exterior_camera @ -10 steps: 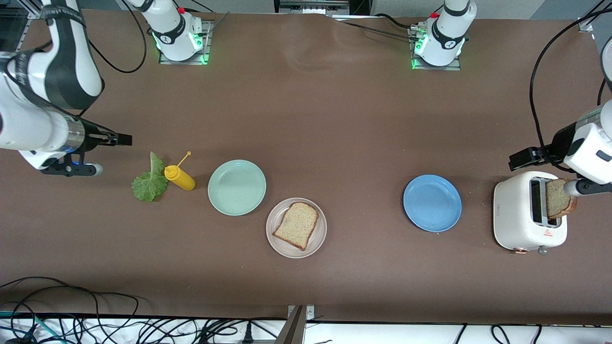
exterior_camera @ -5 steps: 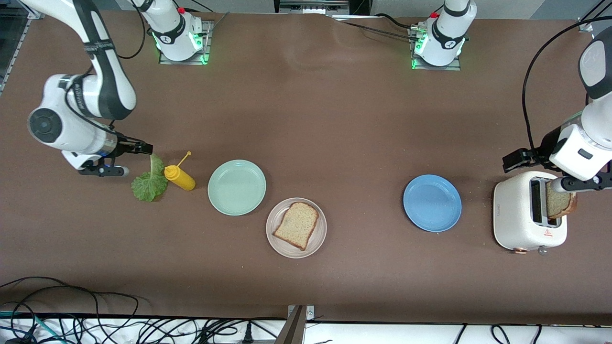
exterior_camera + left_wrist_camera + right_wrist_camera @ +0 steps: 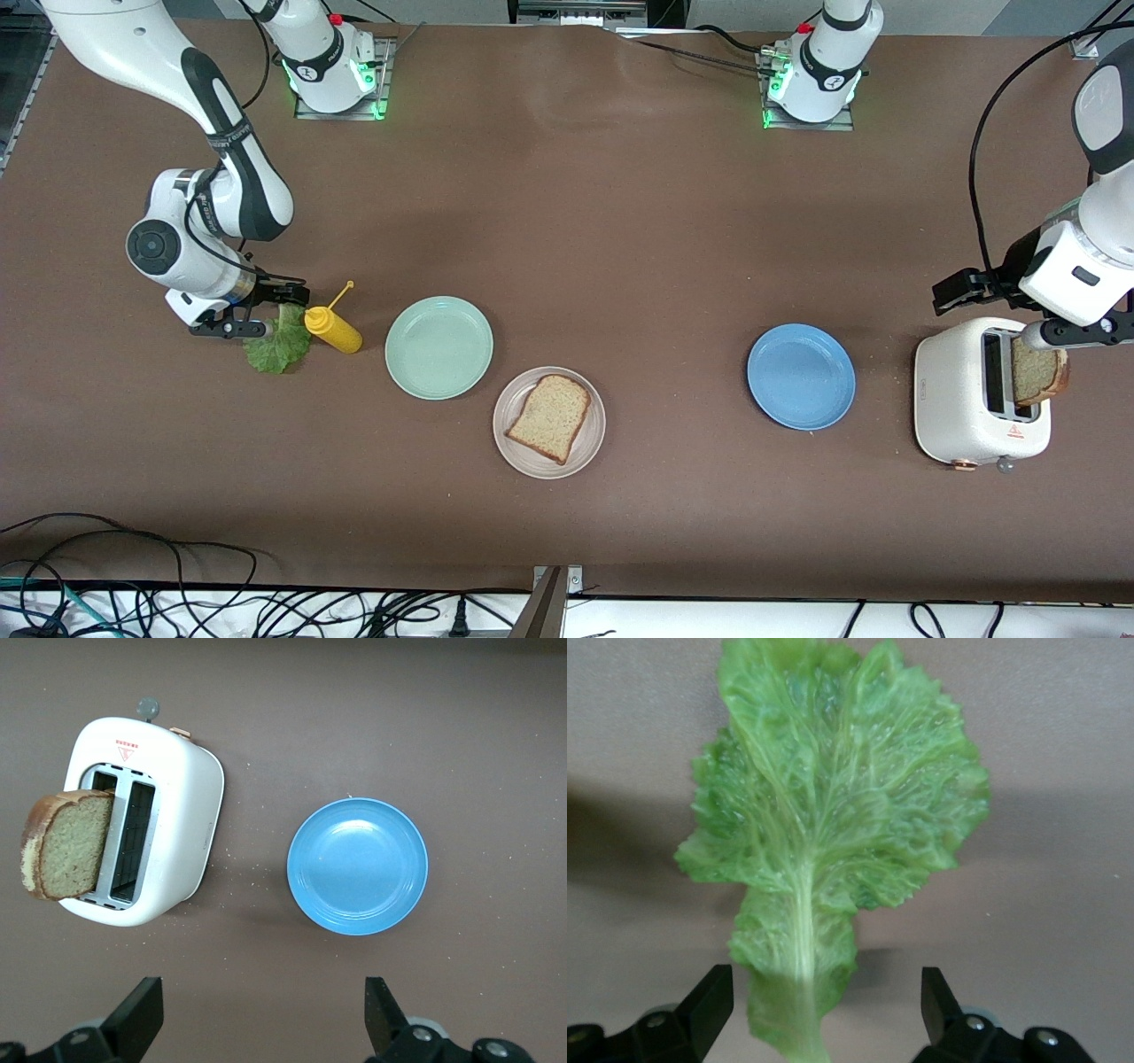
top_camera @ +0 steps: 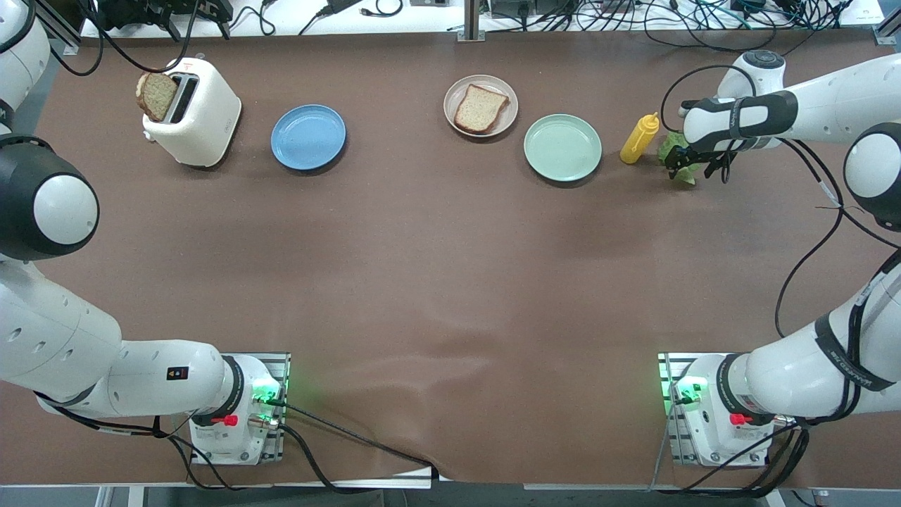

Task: Make sandwich on beige plate with both arms
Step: 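Grasp the lettuce with the right gripper while the left gripper lowers onto bread, then carry the lettuce onto the bread while the left gripper grips the slice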

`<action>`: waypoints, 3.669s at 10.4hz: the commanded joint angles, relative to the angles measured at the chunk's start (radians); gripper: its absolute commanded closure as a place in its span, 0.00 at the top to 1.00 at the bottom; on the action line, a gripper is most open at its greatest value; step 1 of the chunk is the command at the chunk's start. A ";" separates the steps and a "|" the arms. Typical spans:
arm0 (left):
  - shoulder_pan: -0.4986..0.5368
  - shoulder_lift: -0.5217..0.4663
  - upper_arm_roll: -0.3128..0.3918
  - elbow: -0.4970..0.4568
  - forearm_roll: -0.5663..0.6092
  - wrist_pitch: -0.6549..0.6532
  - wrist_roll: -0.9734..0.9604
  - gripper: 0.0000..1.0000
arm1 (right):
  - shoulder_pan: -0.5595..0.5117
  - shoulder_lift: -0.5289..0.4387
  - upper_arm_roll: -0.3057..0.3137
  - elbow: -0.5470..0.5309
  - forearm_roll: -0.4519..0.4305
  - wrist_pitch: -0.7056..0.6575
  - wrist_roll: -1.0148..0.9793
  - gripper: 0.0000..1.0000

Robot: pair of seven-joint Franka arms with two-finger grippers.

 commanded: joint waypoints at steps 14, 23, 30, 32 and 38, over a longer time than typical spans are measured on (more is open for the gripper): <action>0.164 -0.011 -0.006 0.019 0.025 0.015 0.293 1.00 | 0.028 -0.034 0.042 0.577 -0.002 -0.798 -0.032 0.00; 0.350 0.263 -0.007 0.116 0.008 0.086 0.613 1.00 | 0.378 0.010 0.056 0.779 0.003 -0.856 0.498 0.00; 0.348 0.325 -0.010 0.114 -0.057 0.170 0.613 0.38 | 0.544 0.330 0.056 0.952 0.197 -0.375 0.828 0.00; 0.351 0.325 -0.009 0.114 -0.057 0.170 0.616 0.06 | 0.571 0.422 0.056 0.983 0.199 -0.200 0.876 0.00; 0.353 0.291 -0.009 0.214 -0.057 0.104 0.605 0.00 | 0.602 0.572 0.053 0.994 0.185 0.121 0.884 0.99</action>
